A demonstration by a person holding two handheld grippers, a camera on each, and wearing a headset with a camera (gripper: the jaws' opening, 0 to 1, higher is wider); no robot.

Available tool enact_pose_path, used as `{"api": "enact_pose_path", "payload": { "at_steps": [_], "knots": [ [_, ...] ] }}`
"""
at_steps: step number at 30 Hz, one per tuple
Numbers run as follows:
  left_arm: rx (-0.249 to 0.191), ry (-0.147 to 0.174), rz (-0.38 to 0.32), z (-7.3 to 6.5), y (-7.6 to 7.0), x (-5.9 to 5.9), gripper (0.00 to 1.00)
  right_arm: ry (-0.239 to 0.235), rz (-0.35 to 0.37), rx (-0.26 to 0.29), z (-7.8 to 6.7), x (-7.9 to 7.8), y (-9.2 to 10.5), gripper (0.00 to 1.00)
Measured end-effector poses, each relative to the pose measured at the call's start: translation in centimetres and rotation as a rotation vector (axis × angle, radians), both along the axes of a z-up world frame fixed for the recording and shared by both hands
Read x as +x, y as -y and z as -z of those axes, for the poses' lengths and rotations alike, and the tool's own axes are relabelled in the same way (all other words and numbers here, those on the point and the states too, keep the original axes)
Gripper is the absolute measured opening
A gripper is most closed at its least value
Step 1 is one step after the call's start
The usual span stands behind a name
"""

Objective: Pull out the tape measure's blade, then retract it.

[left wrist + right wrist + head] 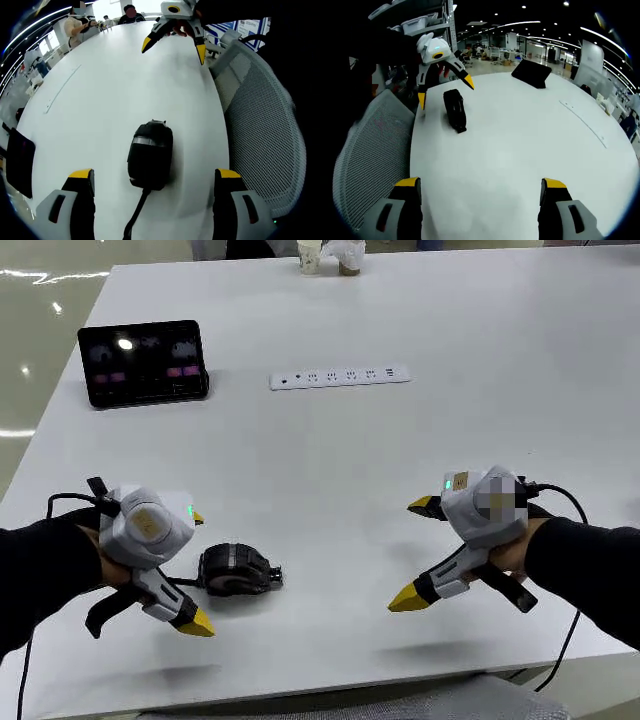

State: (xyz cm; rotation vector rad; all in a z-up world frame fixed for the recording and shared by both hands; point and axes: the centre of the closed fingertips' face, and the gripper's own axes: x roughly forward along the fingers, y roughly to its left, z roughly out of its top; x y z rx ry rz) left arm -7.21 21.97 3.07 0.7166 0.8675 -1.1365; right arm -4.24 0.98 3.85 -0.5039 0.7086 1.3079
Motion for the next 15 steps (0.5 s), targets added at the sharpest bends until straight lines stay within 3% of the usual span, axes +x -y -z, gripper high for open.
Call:
{"api": "enact_pose_path", "payload": {
  "at_steps": [4, 6, 8, 15],
  "knots": [
    [0.004, 0.008, 0.005, 0.2, 0.5, 0.4, 0.97, -0.009, -0.018, 0.002, 0.3, -0.2, -0.9, 0.99],
    [0.005, 0.029, 0.008, 0.3, 0.7, 0.8, 0.97, 0.006, -0.034, -0.005, 0.8, -0.2, -1.3, 0.99],
    [0.006, 0.022, 0.013, 0.6, 1.0, 0.8, 0.95, 0.017, -0.057, -0.016, 1.2, -0.4, -1.6, 0.99],
    [0.011, 0.003, 0.043, 1.4, 1.9, 1.0, 0.88, -0.011, -0.069, -0.015, 1.9, -0.7, -3.4, 0.99]
  ]
}}
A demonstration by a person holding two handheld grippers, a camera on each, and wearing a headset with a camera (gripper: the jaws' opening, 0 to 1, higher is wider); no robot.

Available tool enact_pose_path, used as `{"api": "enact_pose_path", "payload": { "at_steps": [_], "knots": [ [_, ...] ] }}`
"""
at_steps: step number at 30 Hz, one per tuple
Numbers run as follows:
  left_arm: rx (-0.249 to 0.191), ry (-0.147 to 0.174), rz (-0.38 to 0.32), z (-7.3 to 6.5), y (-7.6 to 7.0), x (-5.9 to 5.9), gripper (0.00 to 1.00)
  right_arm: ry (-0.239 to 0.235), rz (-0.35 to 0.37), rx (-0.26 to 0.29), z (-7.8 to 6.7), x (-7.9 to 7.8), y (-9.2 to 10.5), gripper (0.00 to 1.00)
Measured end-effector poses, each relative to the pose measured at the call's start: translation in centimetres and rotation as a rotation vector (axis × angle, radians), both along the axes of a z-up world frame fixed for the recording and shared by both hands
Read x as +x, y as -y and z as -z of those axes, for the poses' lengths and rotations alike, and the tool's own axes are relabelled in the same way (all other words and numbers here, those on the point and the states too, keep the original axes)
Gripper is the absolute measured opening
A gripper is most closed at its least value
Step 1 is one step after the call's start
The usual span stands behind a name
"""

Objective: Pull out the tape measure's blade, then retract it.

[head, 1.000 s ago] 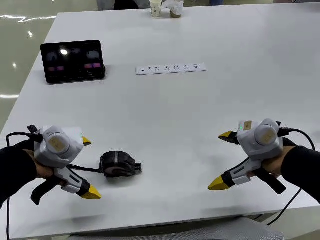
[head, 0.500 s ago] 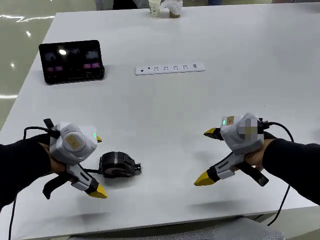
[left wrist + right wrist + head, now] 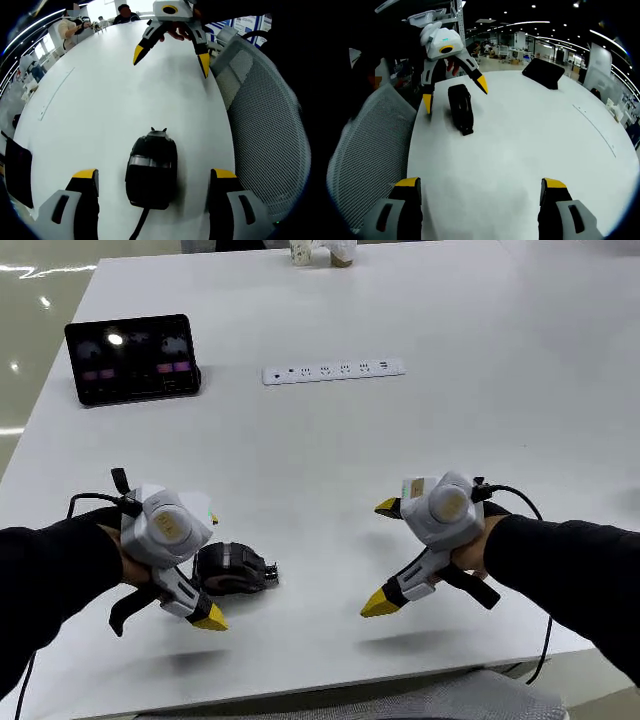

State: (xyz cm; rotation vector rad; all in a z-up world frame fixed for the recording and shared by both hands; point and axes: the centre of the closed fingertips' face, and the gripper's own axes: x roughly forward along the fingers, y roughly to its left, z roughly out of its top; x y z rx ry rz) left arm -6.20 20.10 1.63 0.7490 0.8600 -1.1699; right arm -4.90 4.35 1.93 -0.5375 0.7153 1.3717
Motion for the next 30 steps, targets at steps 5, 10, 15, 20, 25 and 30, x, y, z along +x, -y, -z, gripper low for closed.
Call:
{"api": "enact_pose_path", "payload": {
  "at_steps": [5, 10, 15, 20, 25, 30],
  "knots": [
    [-0.01, 0.021, -0.008, -0.2, 0.4, 0.7, 0.84, 0.0, -0.031, -0.01, 0.4, -0.2, -1.2, 0.99],
    [-0.019, 0.014, -0.01, -0.3, 0.8, 0.6, 0.8, 0.004, -0.058, -0.015, 0.3, 0.0, -2.6, 0.99],
    [-0.03, 0.041, -0.003, -0.5, 1.0, 1.1, 0.77, -0.01, -0.075, -0.01, 0.3, 0.1, -4.2, 0.99],
    [-0.028, 0.02, -0.003, -0.3, 1.1, 0.8, 0.7, -0.004, -0.081, -0.017, 0.6, 0.5, -5.1, 0.93],
    [-0.025, 0.033, 0.007, -0.1, 1.2, 0.8, 0.64, -0.009, -0.066, -0.011, 0.7, 0.7, -6.0, 0.91],
    [-0.02, 0.027, 0.003, 0.1, 1.2, 0.9, 0.6, -0.003, -0.071, -0.002, 0.4, 0.9, -7.1, 0.89]
  ]
}}
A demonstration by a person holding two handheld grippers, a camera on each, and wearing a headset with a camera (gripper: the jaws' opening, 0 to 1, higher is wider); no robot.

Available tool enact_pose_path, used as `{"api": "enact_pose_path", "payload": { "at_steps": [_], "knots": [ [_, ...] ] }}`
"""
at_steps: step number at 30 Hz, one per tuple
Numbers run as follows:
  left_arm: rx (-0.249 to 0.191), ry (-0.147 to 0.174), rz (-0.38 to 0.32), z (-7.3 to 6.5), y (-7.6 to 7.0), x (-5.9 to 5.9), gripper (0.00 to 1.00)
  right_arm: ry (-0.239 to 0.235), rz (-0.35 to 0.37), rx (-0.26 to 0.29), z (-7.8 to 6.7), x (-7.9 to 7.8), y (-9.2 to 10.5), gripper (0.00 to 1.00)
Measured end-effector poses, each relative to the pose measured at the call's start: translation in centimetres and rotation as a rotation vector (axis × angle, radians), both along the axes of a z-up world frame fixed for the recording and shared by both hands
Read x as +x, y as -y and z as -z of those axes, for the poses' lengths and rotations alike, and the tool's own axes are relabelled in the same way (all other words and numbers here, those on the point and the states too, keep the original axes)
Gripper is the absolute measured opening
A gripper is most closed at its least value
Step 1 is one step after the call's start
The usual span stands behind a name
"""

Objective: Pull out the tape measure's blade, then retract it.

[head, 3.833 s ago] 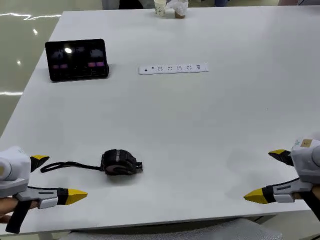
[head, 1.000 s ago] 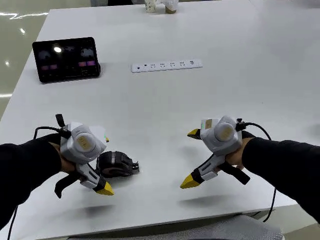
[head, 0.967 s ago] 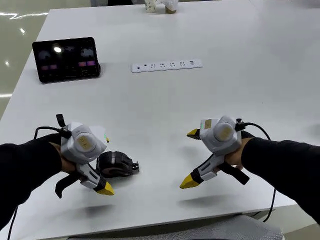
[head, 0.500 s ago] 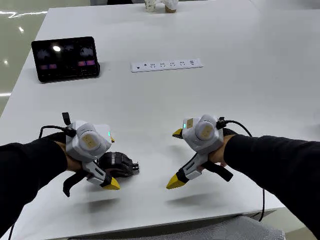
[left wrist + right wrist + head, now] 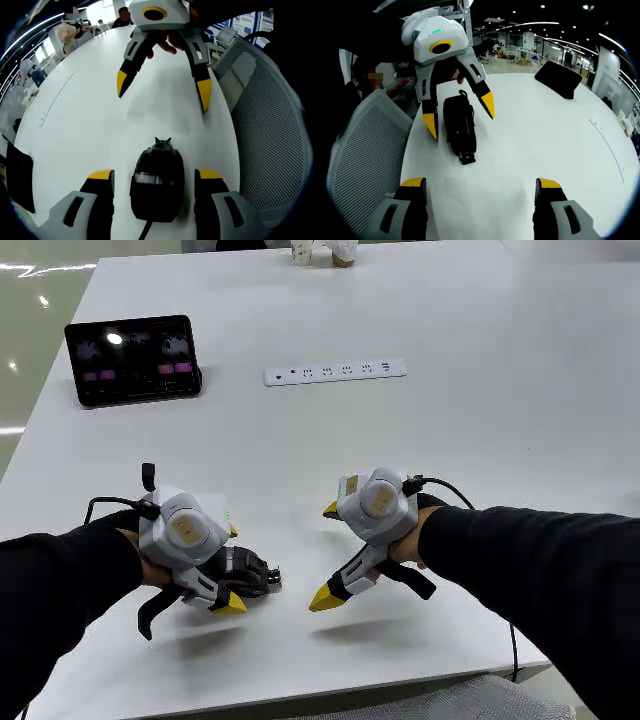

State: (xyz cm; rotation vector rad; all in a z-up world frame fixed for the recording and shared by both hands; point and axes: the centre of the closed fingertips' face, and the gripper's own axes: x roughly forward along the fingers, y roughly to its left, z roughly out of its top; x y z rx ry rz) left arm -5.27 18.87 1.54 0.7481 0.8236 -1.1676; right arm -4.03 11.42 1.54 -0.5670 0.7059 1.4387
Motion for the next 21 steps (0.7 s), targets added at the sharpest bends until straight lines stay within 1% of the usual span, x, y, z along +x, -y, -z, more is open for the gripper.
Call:
{"api": "enact_pose_path", "payload": {
  "at_steps": [4, 6, 9, 11, 14, 16, 17, 18, 19, 20, 21],
  "knots": [
    [-0.003, -0.016, 0.001, 0.0, 0.1, -0.1, 0.54, 0.004, -0.016, 0.008, -0.2, -0.1, -0.9, 0.88],
    [-0.033, -0.039, -0.002, -0.1, 0.6, -0.5, 0.54, 0.005, -0.021, 0.011, -0.3, -0.3, -1.3, 0.87],
    [-0.014, -0.019, 0.005, 0.0, 0.4, -0.3, 0.5, 0.013, -0.038, 0.008, -0.2, -0.5, -1.8, 0.85],
    [-0.011, -0.02, 0.006, 0.0, 0.4, -0.3, 0.48, 0.01, -0.048, 0.008, -0.1, -0.6, -2.0, 0.85],
    [-0.006, -0.017, 0.009, 0.0, 0.2, -0.2, 0.44, 0.017, -0.061, 0.004, 0.0, -0.7, -2.3, 0.83],
    [0.001, -0.018, 0.011, 0.0, 0.1, -0.2, 0.37, 0.025, -0.054, 0.008, -0.1, -0.5, -2.5, 0.79],
    [0.002, -0.027, 0.016, 0.1, 0.0, -0.2, 0.34, 0.029, -0.052, 0.012, -0.1, -0.4, -2.6, 0.77],
    [0.001, -0.025, 0.011, 0.0, 0.0, -0.2, 0.34, 0.032, -0.051, 0.017, -0.2, -0.4, -2.8, 0.75],
    [0.001, -0.029, 0.014, 0.1, 0.1, -0.2, 0.34, 0.032, -0.054, 0.019, -0.2, -0.5, -2.9, 0.74],
    [0.003, -0.025, 0.019, 0.1, 0.0, -0.2, 0.34, 0.033, -0.058, 0.019, -0.2, -0.5, -3.0, 0.74],
    [0.007, -0.019, 0.037, 0.1, 0.0, -0.3, 0.33, 0.034, -0.057, 0.019, -0.2, -0.6, -3.1, 0.73]
  ]
}}
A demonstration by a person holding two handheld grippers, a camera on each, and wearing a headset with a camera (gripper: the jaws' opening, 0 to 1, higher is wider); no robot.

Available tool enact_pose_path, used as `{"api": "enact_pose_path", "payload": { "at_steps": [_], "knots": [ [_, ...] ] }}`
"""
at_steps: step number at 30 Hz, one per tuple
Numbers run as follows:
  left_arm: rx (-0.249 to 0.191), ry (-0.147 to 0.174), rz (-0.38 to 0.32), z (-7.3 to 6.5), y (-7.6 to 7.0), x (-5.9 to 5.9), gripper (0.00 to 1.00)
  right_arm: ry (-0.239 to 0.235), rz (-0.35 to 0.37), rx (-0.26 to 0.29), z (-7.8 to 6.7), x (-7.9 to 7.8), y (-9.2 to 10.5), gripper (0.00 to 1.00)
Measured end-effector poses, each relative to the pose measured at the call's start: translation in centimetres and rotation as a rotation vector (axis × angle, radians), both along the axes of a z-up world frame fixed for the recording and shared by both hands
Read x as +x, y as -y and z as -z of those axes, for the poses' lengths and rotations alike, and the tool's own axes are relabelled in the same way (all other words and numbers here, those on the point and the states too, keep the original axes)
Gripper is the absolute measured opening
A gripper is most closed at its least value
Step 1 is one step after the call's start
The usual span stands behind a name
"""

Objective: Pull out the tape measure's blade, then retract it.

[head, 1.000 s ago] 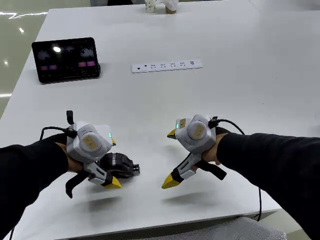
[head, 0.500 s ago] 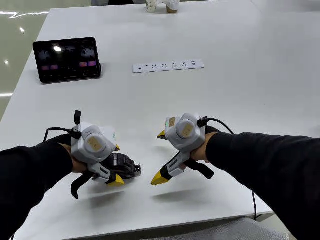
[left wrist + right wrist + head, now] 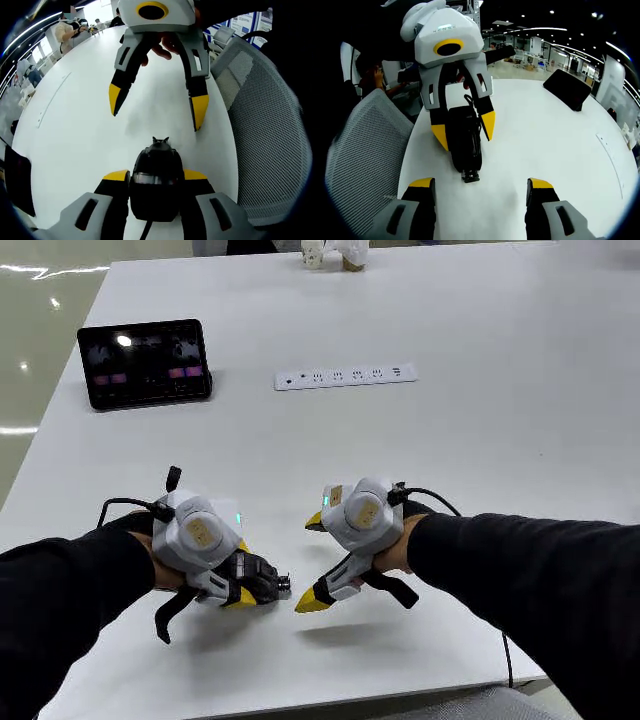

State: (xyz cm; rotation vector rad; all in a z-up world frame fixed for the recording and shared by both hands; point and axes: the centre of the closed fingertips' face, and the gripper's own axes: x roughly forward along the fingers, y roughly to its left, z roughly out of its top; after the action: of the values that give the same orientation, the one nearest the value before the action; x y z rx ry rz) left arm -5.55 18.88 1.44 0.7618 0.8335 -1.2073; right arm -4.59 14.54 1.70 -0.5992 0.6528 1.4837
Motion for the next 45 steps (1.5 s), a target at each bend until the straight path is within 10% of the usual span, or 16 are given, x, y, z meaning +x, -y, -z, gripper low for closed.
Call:
{"api": "enact_pose_path", "payload": {
  "at_steps": [24, 45],
  "knots": [
    [-0.006, 0.019, -0.01, 0.1, 0.0, 0.1, 0.33, 0.048, -0.101, -0.043, 2.3, -1.0, -1.9, 0.23],
    [-0.023, 0.016, -0.016, 0.1, 0.1, 0.2, 0.33, 0.061, -0.157, -0.08, 3.3, -1.5, -2.3, 0.13]
  ]
}}
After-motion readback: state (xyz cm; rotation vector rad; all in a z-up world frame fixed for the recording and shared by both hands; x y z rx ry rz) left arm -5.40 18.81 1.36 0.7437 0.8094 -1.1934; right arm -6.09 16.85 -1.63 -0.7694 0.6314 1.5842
